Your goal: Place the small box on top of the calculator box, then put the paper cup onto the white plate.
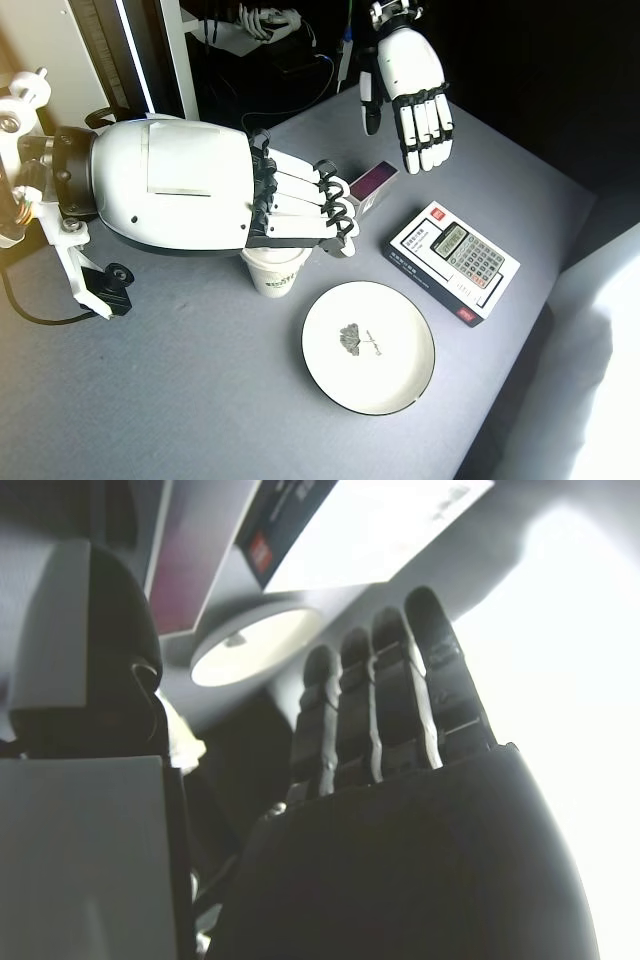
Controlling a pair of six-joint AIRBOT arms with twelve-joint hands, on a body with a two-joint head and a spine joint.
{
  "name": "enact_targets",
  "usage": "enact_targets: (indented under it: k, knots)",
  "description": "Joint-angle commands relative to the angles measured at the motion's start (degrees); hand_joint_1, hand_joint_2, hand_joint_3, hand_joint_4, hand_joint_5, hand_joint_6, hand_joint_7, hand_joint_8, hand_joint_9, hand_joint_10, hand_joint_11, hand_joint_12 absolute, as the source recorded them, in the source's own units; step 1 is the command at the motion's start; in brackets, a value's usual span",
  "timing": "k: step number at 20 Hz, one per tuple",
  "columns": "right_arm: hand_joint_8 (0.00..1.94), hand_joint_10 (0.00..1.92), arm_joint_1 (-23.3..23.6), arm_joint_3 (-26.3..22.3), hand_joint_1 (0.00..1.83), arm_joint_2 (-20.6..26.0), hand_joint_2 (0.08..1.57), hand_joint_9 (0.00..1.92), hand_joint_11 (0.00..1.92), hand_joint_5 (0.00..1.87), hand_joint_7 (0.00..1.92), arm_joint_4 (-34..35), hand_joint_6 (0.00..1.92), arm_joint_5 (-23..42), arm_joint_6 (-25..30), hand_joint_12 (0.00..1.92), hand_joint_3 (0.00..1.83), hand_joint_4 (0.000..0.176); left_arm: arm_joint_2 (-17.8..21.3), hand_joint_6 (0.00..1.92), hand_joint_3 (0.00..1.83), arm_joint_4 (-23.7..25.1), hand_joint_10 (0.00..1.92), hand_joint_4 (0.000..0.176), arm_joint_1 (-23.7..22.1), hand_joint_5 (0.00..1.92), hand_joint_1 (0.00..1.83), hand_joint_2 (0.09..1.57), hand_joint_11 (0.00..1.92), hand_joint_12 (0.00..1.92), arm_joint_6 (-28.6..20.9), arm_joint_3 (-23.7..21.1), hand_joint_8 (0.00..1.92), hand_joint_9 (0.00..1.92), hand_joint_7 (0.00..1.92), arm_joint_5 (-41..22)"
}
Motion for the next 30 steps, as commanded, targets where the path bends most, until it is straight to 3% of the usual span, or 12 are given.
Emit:
enact_targets:
  k: [1, 2, 3, 7, 8, 12, 17, 20, 26, 30]
  knots:
    - [0.01, 0.01, 0.7, -0.1, 0.12, 0.7, 1.35, 0.31, 0.00, 0.32, 0.34, 2.6, 0.01, 5.5, 0.4, 0.84, 0.00, 0.000, -0.3, 0.00, 0.00, 1.4, 0.00, 0.000, 0.0, 0.20, 1.24, 1.00, 0.00, 0.53, 0.4, -0.1, 0.00, 0.16, 0.18, -5.7]
    - [0.01, 0.02, 0.7, -0.1, 0.09, 0.7, 1.34, 0.34, 0.00, 0.34, 0.36, 2.6, 0.01, 5.5, 0.4, 0.90, 0.00, 0.000, -1.1, 0.01, 0.00, 0.8, 0.01, 0.000, 0.2, 0.22, 1.24, 1.01, 0.00, 0.56, 0.7, 0.0, 0.01, 0.18, 0.20, -6.2]
    - [0.00, 0.01, 0.6, -0.2, 0.06, 0.7, 1.35, 0.30, 0.00, 0.31, 0.32, 2.6, 0.01, 5.5, 0.4, 0.83, 0.00, 0.000, -2.0, 0.01, 0.00, 0.4, 0.01, 0.000, 0.6, 0.23, 1.23, 1.00, 0.00, 0.62, 0.8, 0.0, 0.01, 0.19, 0.22, -6.8]
    - [0.01, 0.02, 0.1, -0.3, 0.04, 0.6, 1.36, 0.34, 0.00, 0.32, 0.35, 2.6, 0.00, 5.7, 0.4, 0.92, 0.00, 0.000, -4.9, 0.00, 0.00, -1.5, 0.00, 0.000, 2.1, 0.23, 1.22, 1.01, 0.00, 0.54, 1.4, 0.1, 0.00, 0.19, 0.22, -9.7]
    - [0.01, 0.01, 0.0, -0.3, 0.01, 0.6, 1.37, 0.28, 0.00, 0.28, 0.30, 2.7, 0.01, 5.8, 0.4, 0.76, 0.00, 0.000, -5.5, 0.00, 0.00, -1.8, 0.00, 0.000, 2.5, 0.23, 1.21, 1.02, 0.00, 0.52, 1.4, 0.2, 0.00, 0.18, 0.22, -10.3]
    - [0.01, 0.01, -1.3, -0.3, 0.10, 0.6, 1.36, 0.32, 0.00, 0.32, 0.33, 4.5, 0.01, 7.2, 0.0, 0.89, 0.00, 0.000, -8.2, 0.00, 0.00, -2.2, 0.00, 0.000, 3.9, 0.20, 1.22, 1.03, 0.00, 0.49, 1.4, 0.8, 0.01, 0.16, 0.18, -12.4]
    - [0.01, 0.02, -1.3, -0.2, 0.16, 0.6, 1.34, 0.36, 0.00, 0.36, 0.38, 4.7, 0.01, 7.1, -0.5, 0.95, 0.00, 0.000, -10.1, 0.00, 0.00, -2.1, 0.00, 0.000, 4.3, 0.23, 1.23, 1.04, 0.00, 0.52, 1.4, 2.5, 0.00, 0.18, 0.23, -12.4]
    - [0.00, 0.00, -1.3, -0.2, 0.10, 0.6, 1.37, 0.32, 0.00, 0.32, 0.33, 4.7, 0.00, 7.1, -0.5, 0.85, 0.00, 0.000, -11.8, 0.00, 0.00, -2.1, 0.00, 0.000, 4.3, 0.24, 1.26, 1.03, 0.00, 0.54, 1.4, 4.1, 0.00, 0.19, 0.23, -12.4]
    - [0.00, 0.00, -1.3, -0.3, 0.10, 0.6, 1.36, 0.35, 0.00, 0.33, 0.36, 5.0, 0.00, 7.2, -0.6, 0.88, 0.00, 0.000, -14.8, 0.00, 0.01, -2.1, 0.00, 0.000, 4.3, 0.23, 1.27, 1.06, 0.00, 0.46, 0.9, 7.9, 0.00, 0.17, 0.21, -12.4]
    - [0.01, 0.01, -1.3, -0.3, 0.15, 0.4, 1.35, 0.36, 0.00, 0.35, 0.37, 5.7, 0.01, 7.3, -1.2, 0.90, 0.00, 0.000, -16.4, 0.01, 0.01, -3.2, 0.01, 0.000, 4.4, 0.28, 1.25, 1.08, 0.00, 0.58, 0.9, 9.2, 0.01, 0.23, 0.27, -12.4]
